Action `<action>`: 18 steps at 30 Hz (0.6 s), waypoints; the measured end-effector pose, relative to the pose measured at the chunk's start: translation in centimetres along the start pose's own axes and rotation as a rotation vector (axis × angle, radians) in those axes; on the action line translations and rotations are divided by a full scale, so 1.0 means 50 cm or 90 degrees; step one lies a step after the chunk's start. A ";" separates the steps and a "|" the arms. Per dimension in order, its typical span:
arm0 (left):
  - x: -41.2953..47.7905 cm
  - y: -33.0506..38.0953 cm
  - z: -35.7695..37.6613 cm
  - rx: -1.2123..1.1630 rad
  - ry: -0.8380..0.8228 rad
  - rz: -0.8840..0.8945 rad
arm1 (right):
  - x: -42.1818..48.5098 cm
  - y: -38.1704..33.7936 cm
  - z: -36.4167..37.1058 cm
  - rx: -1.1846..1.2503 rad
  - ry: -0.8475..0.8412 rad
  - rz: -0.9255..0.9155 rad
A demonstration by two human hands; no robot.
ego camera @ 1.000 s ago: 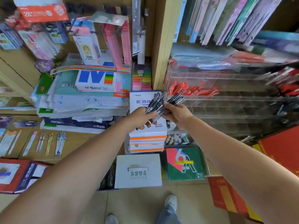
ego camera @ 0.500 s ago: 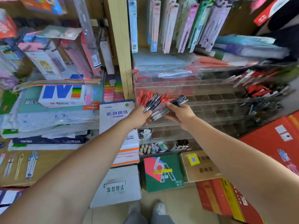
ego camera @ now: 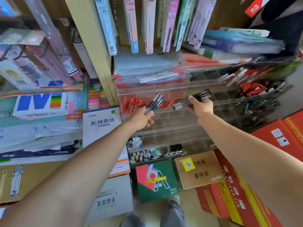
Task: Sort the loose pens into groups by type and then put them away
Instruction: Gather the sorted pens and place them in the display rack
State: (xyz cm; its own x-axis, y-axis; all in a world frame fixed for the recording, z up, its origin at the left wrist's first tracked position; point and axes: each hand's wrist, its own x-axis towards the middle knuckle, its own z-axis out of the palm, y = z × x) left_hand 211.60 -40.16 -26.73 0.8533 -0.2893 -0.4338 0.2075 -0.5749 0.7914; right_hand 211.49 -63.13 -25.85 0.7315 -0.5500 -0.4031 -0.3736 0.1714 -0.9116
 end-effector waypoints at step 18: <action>0.076 0.049 0.104 -0.098 0.101 -0.109 | 0.194 0.027 0.033 -0.234 -0.042 -0.001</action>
State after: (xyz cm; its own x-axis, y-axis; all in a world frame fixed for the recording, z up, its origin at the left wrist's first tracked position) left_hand 212.87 -46.62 -28.66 0.8615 -0.0672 -0.5033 0.4146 -0.4790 0.7737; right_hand 219.01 -66.89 -31.14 0.7629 -0.4945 -0.4166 -0.5436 -0.1417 -0.8273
